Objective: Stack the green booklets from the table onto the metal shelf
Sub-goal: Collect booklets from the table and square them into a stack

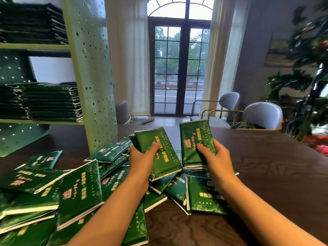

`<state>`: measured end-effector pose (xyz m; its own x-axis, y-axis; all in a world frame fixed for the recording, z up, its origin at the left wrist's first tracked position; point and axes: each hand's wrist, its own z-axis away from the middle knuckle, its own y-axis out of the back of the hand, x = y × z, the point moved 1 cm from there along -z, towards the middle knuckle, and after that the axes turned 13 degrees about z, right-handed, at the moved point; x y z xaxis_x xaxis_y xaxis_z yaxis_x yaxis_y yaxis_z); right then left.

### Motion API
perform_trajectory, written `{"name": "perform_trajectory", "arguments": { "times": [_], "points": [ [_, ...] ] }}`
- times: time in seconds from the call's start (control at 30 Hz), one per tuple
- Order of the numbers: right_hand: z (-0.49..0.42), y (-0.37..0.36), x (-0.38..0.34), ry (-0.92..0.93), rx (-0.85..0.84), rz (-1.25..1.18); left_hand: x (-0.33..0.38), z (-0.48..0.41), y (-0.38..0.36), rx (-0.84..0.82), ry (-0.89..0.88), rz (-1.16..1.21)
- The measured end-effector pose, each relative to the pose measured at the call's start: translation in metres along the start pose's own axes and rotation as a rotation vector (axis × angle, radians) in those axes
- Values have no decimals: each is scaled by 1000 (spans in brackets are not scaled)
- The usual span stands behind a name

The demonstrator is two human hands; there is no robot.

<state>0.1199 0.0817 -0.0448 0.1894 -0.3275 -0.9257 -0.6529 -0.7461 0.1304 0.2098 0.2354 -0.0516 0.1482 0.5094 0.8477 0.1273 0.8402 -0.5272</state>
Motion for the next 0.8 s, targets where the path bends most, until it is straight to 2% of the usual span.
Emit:
{"name": "perform_trajectory", "arguments": {
  "times": [0.13,0.3,0.43,0.53,0.67,0.8],
  "points": [
    [5,-7,-5,-100,-142,-164,-3,0,-1,-41,-27,-77],
    [14,-18,-5,-50,-216,-90,-4,5,-7,-86,-30,-19],
    [19,-25,-5,-6,-208,-77,-7,11,-12,-120,-52,-23],
    [23,-32,-2,77,-215,65,-8,17,-14,-159,-41,-58],
    [25,-32,-8,267,-319,310,-11,19,-15,-172,-1,-51],
    [8,0,-21,434,-217,610,-10,19,-16,-136,50,43]
  ]
}}
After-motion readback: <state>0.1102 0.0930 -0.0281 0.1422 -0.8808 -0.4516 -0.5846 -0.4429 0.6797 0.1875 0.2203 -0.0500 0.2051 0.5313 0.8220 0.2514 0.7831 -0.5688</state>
